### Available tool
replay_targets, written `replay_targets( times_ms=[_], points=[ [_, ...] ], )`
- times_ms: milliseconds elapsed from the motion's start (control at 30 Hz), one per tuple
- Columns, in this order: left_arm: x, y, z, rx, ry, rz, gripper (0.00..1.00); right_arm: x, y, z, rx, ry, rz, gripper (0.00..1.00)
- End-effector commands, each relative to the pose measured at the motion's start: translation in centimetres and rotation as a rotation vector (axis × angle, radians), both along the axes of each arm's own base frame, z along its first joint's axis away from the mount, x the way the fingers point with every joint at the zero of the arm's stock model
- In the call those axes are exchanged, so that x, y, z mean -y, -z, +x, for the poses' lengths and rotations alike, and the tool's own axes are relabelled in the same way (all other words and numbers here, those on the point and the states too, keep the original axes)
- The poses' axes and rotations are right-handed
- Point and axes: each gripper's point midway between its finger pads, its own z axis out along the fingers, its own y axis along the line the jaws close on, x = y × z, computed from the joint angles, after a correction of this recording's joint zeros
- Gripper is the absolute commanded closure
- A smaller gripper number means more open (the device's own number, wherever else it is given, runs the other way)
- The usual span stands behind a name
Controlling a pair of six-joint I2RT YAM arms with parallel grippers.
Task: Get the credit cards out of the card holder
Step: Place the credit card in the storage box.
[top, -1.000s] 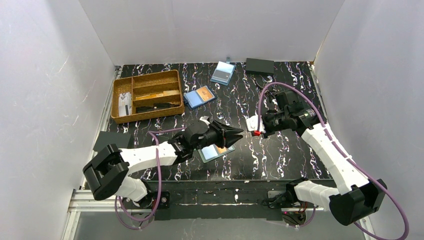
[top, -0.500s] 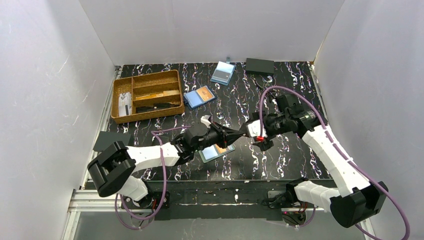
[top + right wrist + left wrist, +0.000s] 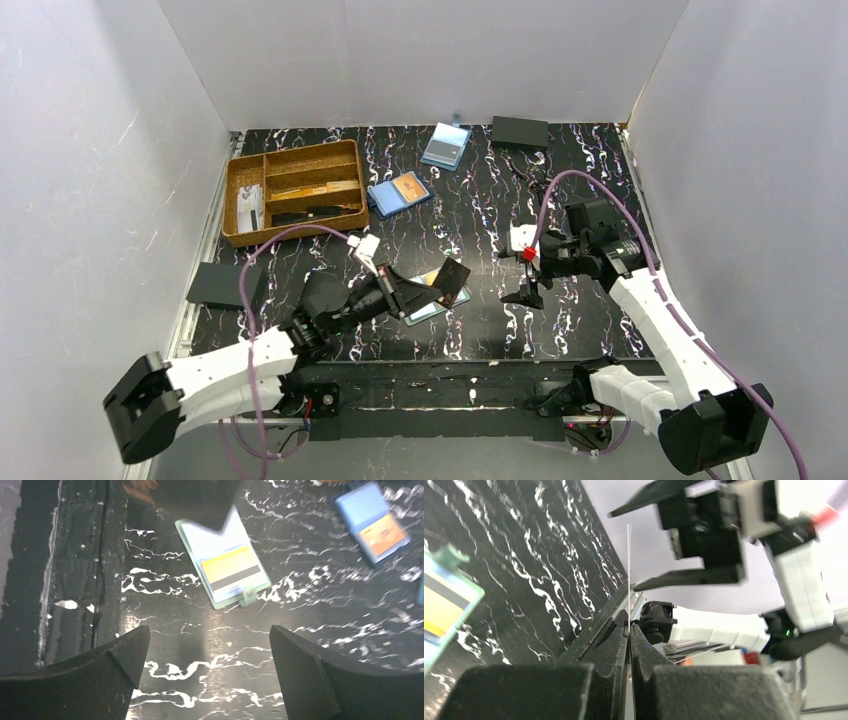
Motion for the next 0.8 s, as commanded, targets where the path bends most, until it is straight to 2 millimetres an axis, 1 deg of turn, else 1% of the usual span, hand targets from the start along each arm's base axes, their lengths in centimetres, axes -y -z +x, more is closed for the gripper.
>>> replay_targets(
  times_ms=[0, 133, 233, 300, 400, 467, 500, 567, 667, 767],
  points=[
    [-2.5, 0.0, -1.1, 0.392, 0.044, 0.152, 1.0, -0.8, 0.3, 1.2, -0.147, 0.093, 0.142, 0.02],
    [-4.5, 0.0, -1.2, 0.458, -0.005, 0.189, 1.0, -0.6, 1.5, 1.7, -0.21, 0.109, 0.179, 0.02],
    [-5.7, -0.7, -1.0, 0.489, -0.048, 0.211, 1.0, -0.2, 2.5, 2.2, -0.245, 0.129, 0.208, 0.02],
    [-6.7, -1.0, -0.5, 0.48, -0.091, 0.25, 1.0, 0.2, 3.1, 2.6, -0.258, 0.155, 0.204, 0.02],
    [-8.9, -1.2, 0.8, 0.44, -0.191, 0.354, 1.0, 0.7, 3.8, 3.3, -0.26, 0.194, 0.176, 0.02],
    [-10.8, -1.2, 1.4, 0.411, -0.25, 0.466, 1.0, 0.8, 4.0, 3.4, -0.267, 0.211, 0.172, 0.02],
    [-11.8, -2.1, 1.7, 0.416, -0.276, 0.511, 1.0, 0.8, 4.1, 3.4, -0.263, 0.216, 0.169, 0.02],
    [-13.4, -2.9, 2.2, 0.429, -0.324, 0.588, 1.0, 1.0, 4.1, 3.6, -0.247, 0.234, 0.165, 0.02],
    [-14.9, -4.3, 2.5, 0.46, -0.358, 0.654, 1.0, 1.3, 3.9, 3.8, -0.218, 0.258, 0.163, 0.02],
    [-16.0, -4.7, 2.8, 0.465, -0.375, 0.726, 1.0, 1.4, 3.8, 3.8, -0.212, 0.267, 0.157, 0.02]
  ],
)
